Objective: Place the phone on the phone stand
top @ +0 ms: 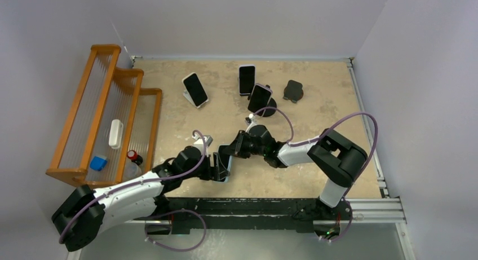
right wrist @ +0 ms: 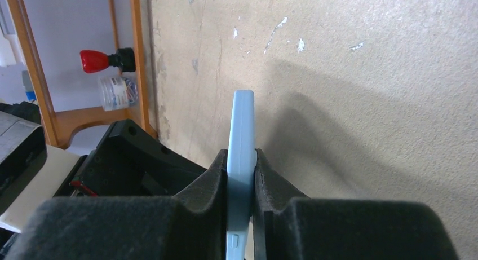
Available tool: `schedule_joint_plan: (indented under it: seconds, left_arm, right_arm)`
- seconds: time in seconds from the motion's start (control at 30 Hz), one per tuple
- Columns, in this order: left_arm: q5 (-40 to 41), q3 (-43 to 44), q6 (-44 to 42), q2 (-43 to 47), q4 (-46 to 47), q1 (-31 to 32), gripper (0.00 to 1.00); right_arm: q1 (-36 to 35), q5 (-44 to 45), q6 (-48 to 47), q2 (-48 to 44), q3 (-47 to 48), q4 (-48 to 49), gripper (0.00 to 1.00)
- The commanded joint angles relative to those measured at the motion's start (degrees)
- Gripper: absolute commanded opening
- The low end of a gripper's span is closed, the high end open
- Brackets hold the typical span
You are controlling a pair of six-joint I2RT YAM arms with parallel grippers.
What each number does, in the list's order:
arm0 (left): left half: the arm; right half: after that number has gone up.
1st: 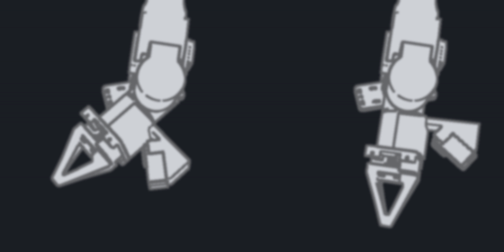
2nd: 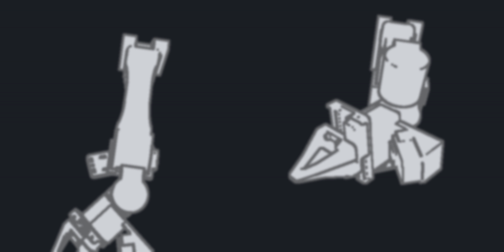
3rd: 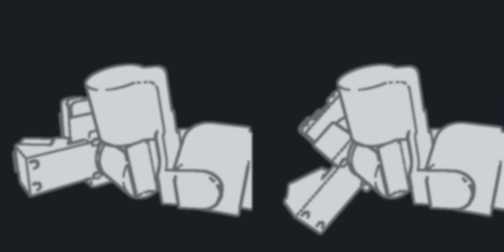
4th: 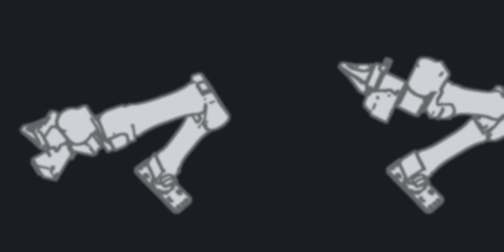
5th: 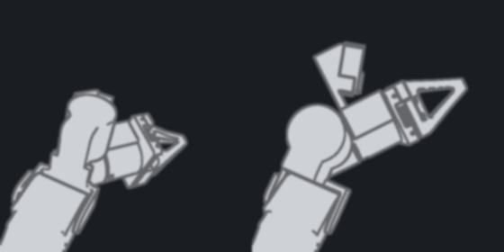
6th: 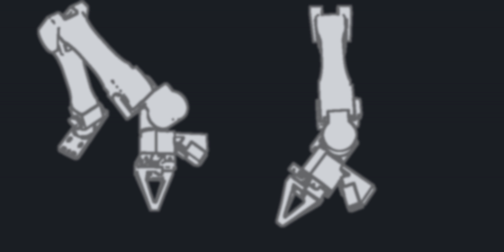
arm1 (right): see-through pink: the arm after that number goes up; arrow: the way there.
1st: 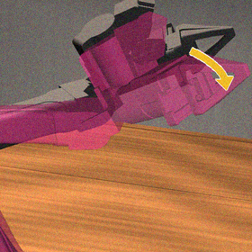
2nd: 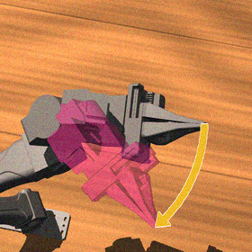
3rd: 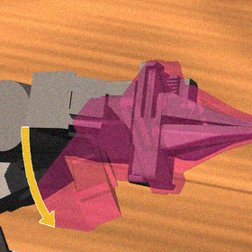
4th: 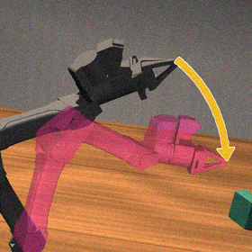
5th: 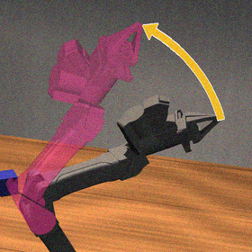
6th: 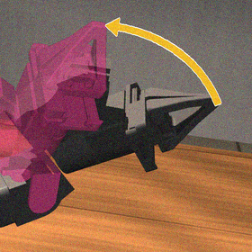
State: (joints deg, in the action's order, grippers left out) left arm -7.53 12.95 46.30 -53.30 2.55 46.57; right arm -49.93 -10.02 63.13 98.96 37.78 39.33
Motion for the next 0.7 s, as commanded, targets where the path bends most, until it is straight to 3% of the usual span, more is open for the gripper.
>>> schedule_joint_plan:
  seconds: [0.0,0.23,0.67]
  left_arm:
    - [-4.05,-0.8,-1.59,1.18,-2.44,0.81,0.57]
    - [2.02,2.77,-4.28,7.01,-8.85,0.81,0.63]
    - [10.78,7.87,-11.44,18.14,-10.13,0.74,0.72]
  right_arm:
    - [-0.4,0.76,-7.89,-4.62,0.06,6.45,0.0]
    - [-0.78,8.59,-20.88,-19.43,-4.78,8.39,0.0]
    - [0.96,8.01,-32.03,-33.76,-1.81,9.5,0.0]
